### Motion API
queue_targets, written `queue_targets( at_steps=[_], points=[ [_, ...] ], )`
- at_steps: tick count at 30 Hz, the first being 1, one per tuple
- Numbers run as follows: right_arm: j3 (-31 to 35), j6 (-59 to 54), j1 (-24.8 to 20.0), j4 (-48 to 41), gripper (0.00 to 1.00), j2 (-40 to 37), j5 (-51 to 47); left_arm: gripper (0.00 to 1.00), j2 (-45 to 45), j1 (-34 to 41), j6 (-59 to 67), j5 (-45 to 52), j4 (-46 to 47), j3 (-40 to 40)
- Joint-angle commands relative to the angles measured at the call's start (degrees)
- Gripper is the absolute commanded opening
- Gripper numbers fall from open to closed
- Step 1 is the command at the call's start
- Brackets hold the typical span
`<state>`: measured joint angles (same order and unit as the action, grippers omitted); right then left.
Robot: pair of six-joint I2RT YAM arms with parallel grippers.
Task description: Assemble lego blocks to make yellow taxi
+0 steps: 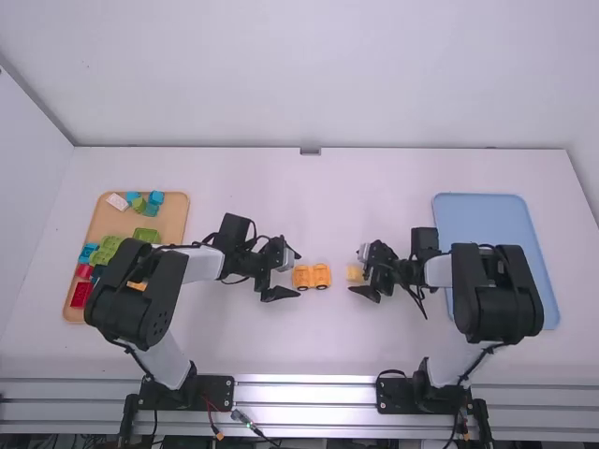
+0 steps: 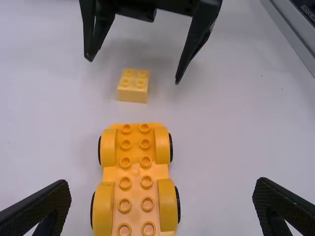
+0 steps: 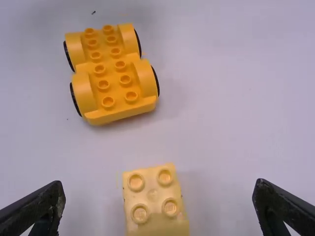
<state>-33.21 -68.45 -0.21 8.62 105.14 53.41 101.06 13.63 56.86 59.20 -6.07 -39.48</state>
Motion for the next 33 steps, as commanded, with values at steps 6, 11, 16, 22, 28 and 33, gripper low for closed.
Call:
queue_targets(
  at_steps=[6, 11, 16, 22, 28, 33],
  points=[
    [-8.79, -9.18, -1.40, -10.49, 0.95, 10.16, 5.79, 0.99, 0.37, 0.20, -0.98, 1.46, 0.24, -0.37],
    [-11.96, -16.37, -2.12, -19.71, 0.75, 10.69, 6.21, 0.99, 0.37, 0.20, -0.87, 1.44, 0.22, -0.37],
    [-10.97, -16.68, -1.33, -18.56, 0.59, 10.69, 5.25, 0.99, 0.37, 0.20, -0.90, 1.38, 0.04, -0.37],
    [-9.53, -12.04, -0.92, -14.27, 0.41, 10.69, 2.58, 0.99, 0.37, 0.20, -0.92, 1.22, 0.20, -0.37],
    [-9.20, -10.84, -1.22, -13.77, 0.29, 10.64, 2.08, 0.99, 0.37, 0.20, -0.83, 1.20, 0.17, -0.24],
    [-9.18, -11.85, -1.75, -16.22, 0.20, 8.76, 5.35, 0.99, 0.79, 0.22, -0.87, -1.62, -3.37, 2.16]
  ],
)
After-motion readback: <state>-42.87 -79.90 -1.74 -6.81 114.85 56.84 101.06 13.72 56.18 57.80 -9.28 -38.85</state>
